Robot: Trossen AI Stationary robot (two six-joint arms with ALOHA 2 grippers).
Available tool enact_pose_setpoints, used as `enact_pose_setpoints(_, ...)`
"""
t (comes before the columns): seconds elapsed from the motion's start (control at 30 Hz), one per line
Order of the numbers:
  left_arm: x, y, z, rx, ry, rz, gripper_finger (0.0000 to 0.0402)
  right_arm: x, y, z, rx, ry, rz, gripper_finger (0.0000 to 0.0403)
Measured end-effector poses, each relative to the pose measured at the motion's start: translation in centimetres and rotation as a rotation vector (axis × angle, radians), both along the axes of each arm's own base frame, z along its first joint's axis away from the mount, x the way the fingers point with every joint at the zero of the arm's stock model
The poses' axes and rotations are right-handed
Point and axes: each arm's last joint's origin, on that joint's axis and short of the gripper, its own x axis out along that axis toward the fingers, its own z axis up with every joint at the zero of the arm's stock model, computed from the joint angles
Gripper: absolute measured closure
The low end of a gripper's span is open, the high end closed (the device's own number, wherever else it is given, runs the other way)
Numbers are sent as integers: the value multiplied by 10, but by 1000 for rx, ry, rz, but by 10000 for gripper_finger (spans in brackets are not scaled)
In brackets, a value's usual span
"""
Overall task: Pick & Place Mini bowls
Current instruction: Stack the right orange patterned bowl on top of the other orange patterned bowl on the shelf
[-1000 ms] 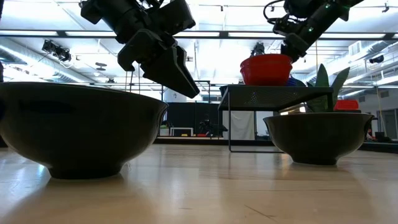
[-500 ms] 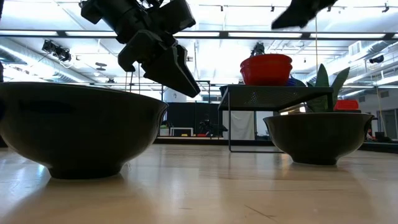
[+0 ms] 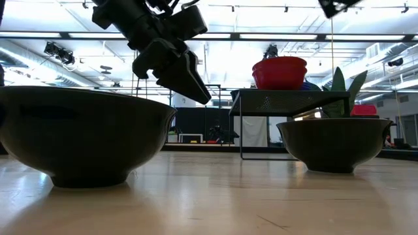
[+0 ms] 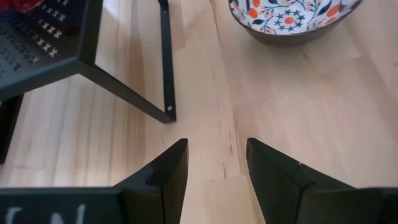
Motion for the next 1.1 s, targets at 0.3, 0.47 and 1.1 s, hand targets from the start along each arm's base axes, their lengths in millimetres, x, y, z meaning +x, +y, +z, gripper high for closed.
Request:
enact_pose_setpoints(0.3,3,1,4,22,-44,-22,234,16,75,-54,66,150,56,398)
enact_pose_setpoints(0.47,4,-1,4,-16,-50,-64,234,25,79,-82,97,275,-63,353)
enact_pose_setpoints(1.1,6,-4,-3,-90,-31,-78,234,45,69,-125,-89,403,-98,257)
